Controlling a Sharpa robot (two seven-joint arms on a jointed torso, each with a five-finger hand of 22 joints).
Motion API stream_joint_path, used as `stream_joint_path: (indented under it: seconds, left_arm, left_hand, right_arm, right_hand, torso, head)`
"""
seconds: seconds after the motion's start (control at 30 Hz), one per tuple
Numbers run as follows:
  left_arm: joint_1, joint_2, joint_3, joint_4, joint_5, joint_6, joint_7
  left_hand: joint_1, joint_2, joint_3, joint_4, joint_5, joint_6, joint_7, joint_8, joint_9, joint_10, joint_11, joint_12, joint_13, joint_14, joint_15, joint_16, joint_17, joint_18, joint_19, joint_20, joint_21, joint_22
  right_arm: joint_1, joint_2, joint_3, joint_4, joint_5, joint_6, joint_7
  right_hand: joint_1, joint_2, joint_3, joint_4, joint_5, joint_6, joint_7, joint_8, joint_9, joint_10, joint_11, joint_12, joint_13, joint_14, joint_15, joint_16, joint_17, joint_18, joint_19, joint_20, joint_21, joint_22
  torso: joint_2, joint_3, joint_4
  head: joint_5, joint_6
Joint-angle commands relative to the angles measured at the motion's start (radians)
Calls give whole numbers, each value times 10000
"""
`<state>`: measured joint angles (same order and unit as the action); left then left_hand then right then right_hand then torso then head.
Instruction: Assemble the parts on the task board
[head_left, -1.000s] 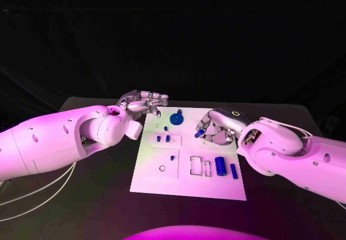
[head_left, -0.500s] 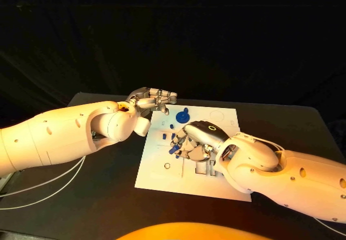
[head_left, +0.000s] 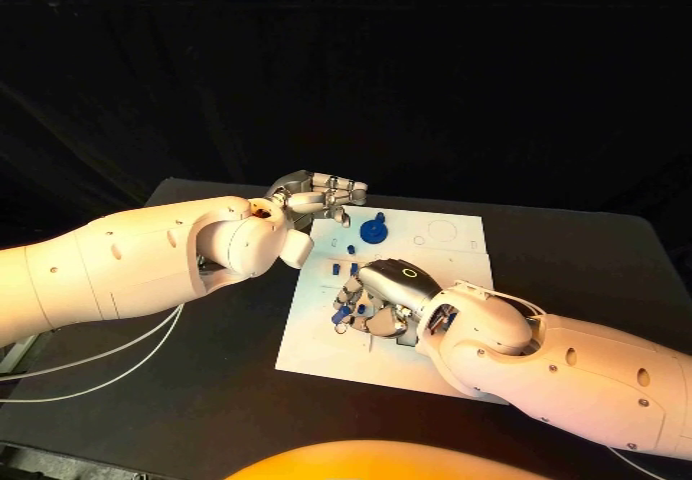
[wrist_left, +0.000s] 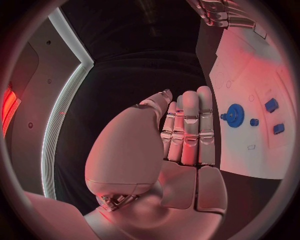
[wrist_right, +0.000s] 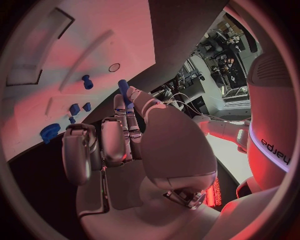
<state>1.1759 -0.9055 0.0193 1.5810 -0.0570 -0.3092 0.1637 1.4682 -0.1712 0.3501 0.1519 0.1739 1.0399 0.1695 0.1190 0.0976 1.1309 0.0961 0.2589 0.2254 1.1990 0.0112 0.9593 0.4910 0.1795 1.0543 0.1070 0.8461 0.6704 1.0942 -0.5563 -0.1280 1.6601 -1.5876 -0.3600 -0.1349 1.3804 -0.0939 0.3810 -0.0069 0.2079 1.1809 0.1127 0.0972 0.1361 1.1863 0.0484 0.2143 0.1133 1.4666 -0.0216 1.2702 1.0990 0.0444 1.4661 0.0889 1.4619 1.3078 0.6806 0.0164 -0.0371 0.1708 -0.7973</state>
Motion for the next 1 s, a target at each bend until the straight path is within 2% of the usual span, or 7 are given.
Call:
stream_joint_path:
  seconds: [0.03,0.47,0.77,1.0]
  left_arm:
    - [8,30,4,5,51,185,29]
    - [8,9,3,26,51,187,15]
    - [8,-6,3,34,51,193,3]
    - [9,-16,3,40,51,195,-2]
  left_hand:
    - [29,27,-49,-13,-3,-70,19,-18,-16,-69,-15,3,13,15,63,-39,-11,51,42,13,-49,-11]
    - [25,32,-52,-9,-5,-72,22,-17,-18,-72,-12,5,14,13,65,-39,-10,51,43,14,-52,-12]
    - [25,32,-52,-9,-5,-72,22,-17,-18,-72,-12,5,14,13,65,-39,-10,51,43,14,-52,-12]
    - [25,32,-52,-9,-5,-72,22,-17,-18,-72,-12,5,14,13,65,-39,-10,51,43,14,-52,-12]
  right_arm:
    - [-23,64,-8,-62,-480,457,-10]
    - [-113,231,-49,-345,-755,972,-228]
    - [-135,242,-54,-467,-862,1223,-310]
    - [-145,287,-56,-559,-915,1387,-373]
  right_hand:
    - [-50,55,49,-7,46,19,43,19,47,12,57,-59,1,275,-32,64,7,-180,507,-77,-5,2145]
    - [-73,61,52,6,31,17,46,13,51,17,62,-70,0,275,-26,70,13,-181,508,-73,-3,2147]
    - [-87,64,56,14,24,16,46,9,54,21,64,-79,0,266,-23,42,-36,-172,488,-70,-42,2131]
    - [-94,62,56,17,22,14,46,7,55,21,65,-83,0,261,-22,29,-57,-168,479,-69,-60,2123]
  torso:
    - [-3,12,-3]
    - [2,10,0]
    - [0,9,-7]
    - [-1,10,3]
  head:
    - [5,7]
    - [11,-136]
    - [31,-128]
    - [40,-166]
